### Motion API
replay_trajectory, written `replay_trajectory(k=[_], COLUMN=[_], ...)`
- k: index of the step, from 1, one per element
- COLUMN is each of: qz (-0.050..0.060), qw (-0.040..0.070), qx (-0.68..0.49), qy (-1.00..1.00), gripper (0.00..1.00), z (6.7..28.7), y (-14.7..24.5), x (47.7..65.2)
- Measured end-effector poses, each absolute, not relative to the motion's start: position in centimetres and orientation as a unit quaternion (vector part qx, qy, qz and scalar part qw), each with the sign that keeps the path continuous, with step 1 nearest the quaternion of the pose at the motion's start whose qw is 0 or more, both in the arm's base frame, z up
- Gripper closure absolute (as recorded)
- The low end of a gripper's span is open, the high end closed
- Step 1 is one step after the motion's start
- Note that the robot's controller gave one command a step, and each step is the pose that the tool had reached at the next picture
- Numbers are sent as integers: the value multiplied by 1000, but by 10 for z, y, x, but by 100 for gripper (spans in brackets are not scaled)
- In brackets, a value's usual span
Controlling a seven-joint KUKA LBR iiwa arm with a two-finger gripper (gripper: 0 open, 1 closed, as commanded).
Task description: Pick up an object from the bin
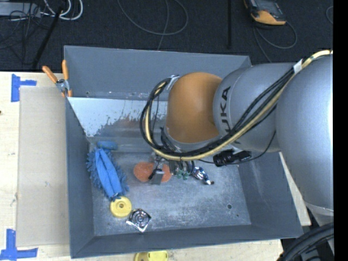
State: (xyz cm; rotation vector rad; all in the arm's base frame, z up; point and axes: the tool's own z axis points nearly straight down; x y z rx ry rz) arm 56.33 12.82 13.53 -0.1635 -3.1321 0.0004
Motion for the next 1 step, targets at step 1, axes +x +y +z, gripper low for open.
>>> replay_trajectory(k=[1], qz=[0], qw=[0], qx=[-52], qy=[-999], gripper=[100], z=[152], y=[128], x=[565])
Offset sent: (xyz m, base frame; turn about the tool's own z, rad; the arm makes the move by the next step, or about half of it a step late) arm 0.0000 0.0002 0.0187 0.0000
